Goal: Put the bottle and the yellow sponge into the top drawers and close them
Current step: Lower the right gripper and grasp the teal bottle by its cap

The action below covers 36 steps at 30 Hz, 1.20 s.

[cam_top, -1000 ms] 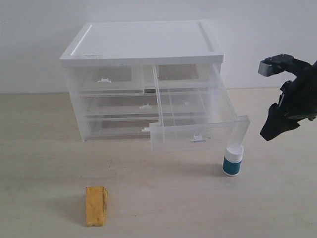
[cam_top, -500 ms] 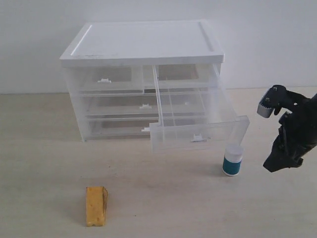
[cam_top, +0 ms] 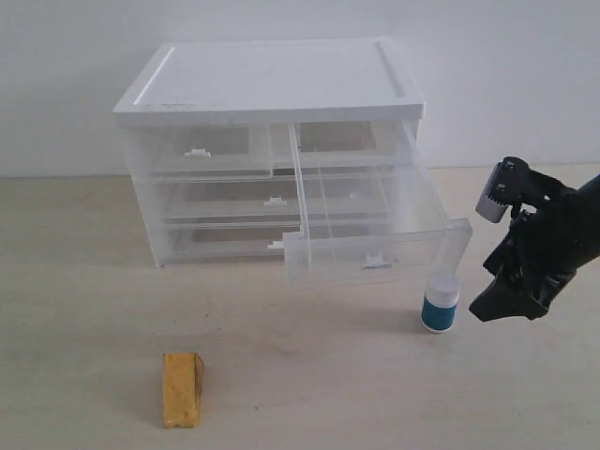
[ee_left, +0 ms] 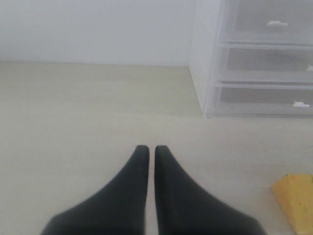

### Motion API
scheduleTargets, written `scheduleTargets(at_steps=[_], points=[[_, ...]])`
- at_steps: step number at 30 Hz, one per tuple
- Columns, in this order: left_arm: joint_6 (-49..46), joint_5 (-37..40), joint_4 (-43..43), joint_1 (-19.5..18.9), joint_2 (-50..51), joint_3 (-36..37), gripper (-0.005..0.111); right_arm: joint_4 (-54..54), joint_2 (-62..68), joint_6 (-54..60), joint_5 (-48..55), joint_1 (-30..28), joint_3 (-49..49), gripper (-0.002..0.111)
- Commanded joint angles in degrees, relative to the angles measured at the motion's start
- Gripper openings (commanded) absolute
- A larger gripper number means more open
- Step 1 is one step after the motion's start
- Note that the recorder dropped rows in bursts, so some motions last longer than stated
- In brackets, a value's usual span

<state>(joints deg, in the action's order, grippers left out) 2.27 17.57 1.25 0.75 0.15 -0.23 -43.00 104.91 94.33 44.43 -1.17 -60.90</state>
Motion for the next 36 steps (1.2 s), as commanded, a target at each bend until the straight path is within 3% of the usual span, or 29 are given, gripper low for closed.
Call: scheduleTargets(at_steps=[1,17,30,36], points=[[-0.4,0.0,-0.3,-0.2,-0.1,0.2,0.004,-1.9,-0.2,1.6,1.4,0.0,0.3,0.068],[-0.4,0.0,-0.3,-0.2,-0.1,0.2,0.004,-8.9,1.0,8.2,2.3,1.8,0.3,0.068],[-0.4,0.0,-0.3,-0.2,-0.1,0.2,0.004,-10.6,3.7,10.6,-3.0,3.0,0.3,0.067],[-0.4,0.0,-0.3,-0.2,-0.1,0.2,0.004,-10.6,3.7,11.4,-3.8,3.0,0.3,0.045]])
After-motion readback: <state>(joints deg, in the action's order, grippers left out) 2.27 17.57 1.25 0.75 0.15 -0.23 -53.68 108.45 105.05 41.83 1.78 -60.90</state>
